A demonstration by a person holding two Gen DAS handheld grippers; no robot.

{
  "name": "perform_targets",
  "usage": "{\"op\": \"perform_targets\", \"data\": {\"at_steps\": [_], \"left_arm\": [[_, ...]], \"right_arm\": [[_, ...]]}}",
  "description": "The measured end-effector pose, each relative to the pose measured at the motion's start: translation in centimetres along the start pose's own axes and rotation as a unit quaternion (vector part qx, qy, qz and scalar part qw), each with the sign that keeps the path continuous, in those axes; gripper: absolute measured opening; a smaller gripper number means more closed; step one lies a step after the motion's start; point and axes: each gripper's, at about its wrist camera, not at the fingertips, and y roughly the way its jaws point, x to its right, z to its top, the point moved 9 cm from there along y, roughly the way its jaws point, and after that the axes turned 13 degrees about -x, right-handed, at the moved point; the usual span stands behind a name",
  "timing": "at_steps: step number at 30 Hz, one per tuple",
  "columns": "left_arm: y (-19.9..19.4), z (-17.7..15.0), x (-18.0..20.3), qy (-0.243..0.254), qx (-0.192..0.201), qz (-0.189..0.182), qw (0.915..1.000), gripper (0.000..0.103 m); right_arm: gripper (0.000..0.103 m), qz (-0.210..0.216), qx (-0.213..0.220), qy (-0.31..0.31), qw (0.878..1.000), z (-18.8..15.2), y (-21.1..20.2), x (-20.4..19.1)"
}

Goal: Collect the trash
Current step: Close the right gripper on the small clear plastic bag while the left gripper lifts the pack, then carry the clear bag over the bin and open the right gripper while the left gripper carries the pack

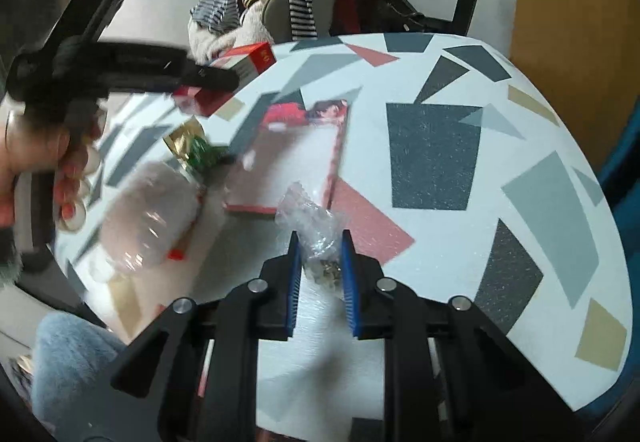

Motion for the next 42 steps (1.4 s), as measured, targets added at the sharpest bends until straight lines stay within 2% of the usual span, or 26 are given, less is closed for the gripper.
{"op": "perform_targets", "data": {"at_steps": [5,14,26,35,42], "left_arm": [[-3.0,-2.0,-0.2,-0.008,0.022,-0.003,0.9997,0.054],[-6.7,-8.2,-2.5,-0.02,0.05,0.029,0.9981,0.054],[-12.5,-17.3,-3.0,0.012,0.119,0.07,0.9904,0.054],[-14.0,-24.4,-2.3,0.035,0.145,0.064,0.9868,0.054],[-13.8,-29.1,-1.3,0.058,0.152,0.053,0.9853,0.054]], "right_arm": [[0.022,-0.007,0.008,-0.008,1.0,0.1,-1.1,-1.0],[0.022,-0.015,0.018,-0.024,0.999,-0.8,-2.3,-2.8],[0.022,0.006,0.044,-0.064,0.997,-3.9,-4.7,-7.3],[0.022,0.029,0.049,-0.1,0.993,-7.4,-5.5,-11.0],[0.022,0.044,0.033,-0.116,0.992,-10.6,-4.4,-13.6]]}}
